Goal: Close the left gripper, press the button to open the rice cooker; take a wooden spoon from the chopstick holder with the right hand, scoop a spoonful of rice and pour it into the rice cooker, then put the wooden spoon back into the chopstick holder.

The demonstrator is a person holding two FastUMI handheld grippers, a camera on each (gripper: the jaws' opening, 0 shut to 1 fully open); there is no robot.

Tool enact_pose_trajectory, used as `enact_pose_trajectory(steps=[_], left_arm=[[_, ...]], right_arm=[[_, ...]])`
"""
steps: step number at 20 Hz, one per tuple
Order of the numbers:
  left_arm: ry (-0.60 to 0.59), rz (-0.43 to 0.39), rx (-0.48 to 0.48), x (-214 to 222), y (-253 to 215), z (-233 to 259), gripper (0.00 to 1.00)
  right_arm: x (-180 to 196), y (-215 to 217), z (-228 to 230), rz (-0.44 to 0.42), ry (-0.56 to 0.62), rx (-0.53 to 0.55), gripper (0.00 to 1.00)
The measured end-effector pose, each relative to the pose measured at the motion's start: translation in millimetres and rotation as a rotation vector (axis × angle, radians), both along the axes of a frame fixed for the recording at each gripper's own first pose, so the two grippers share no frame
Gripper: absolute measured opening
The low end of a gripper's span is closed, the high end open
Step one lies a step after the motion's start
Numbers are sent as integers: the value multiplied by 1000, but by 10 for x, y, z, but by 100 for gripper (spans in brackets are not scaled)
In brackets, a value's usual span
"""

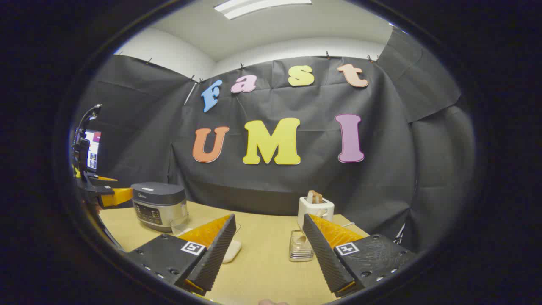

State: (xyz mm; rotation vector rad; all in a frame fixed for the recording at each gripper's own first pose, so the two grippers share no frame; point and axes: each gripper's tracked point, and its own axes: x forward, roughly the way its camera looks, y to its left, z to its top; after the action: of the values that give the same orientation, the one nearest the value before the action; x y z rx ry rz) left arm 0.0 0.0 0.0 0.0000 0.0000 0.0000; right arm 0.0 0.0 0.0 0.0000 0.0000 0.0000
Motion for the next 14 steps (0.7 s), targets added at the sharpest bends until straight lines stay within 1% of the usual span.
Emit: enact_pose_trajectory(steps=[9,14], left_arm=[[24,16,-11,64,54,-58,99],[39,50,-15,172,128,-88,99]], right_arm=[[33,-86,-68,-10,28,20,95],[50,-167,-91,-18,39,29,95]])
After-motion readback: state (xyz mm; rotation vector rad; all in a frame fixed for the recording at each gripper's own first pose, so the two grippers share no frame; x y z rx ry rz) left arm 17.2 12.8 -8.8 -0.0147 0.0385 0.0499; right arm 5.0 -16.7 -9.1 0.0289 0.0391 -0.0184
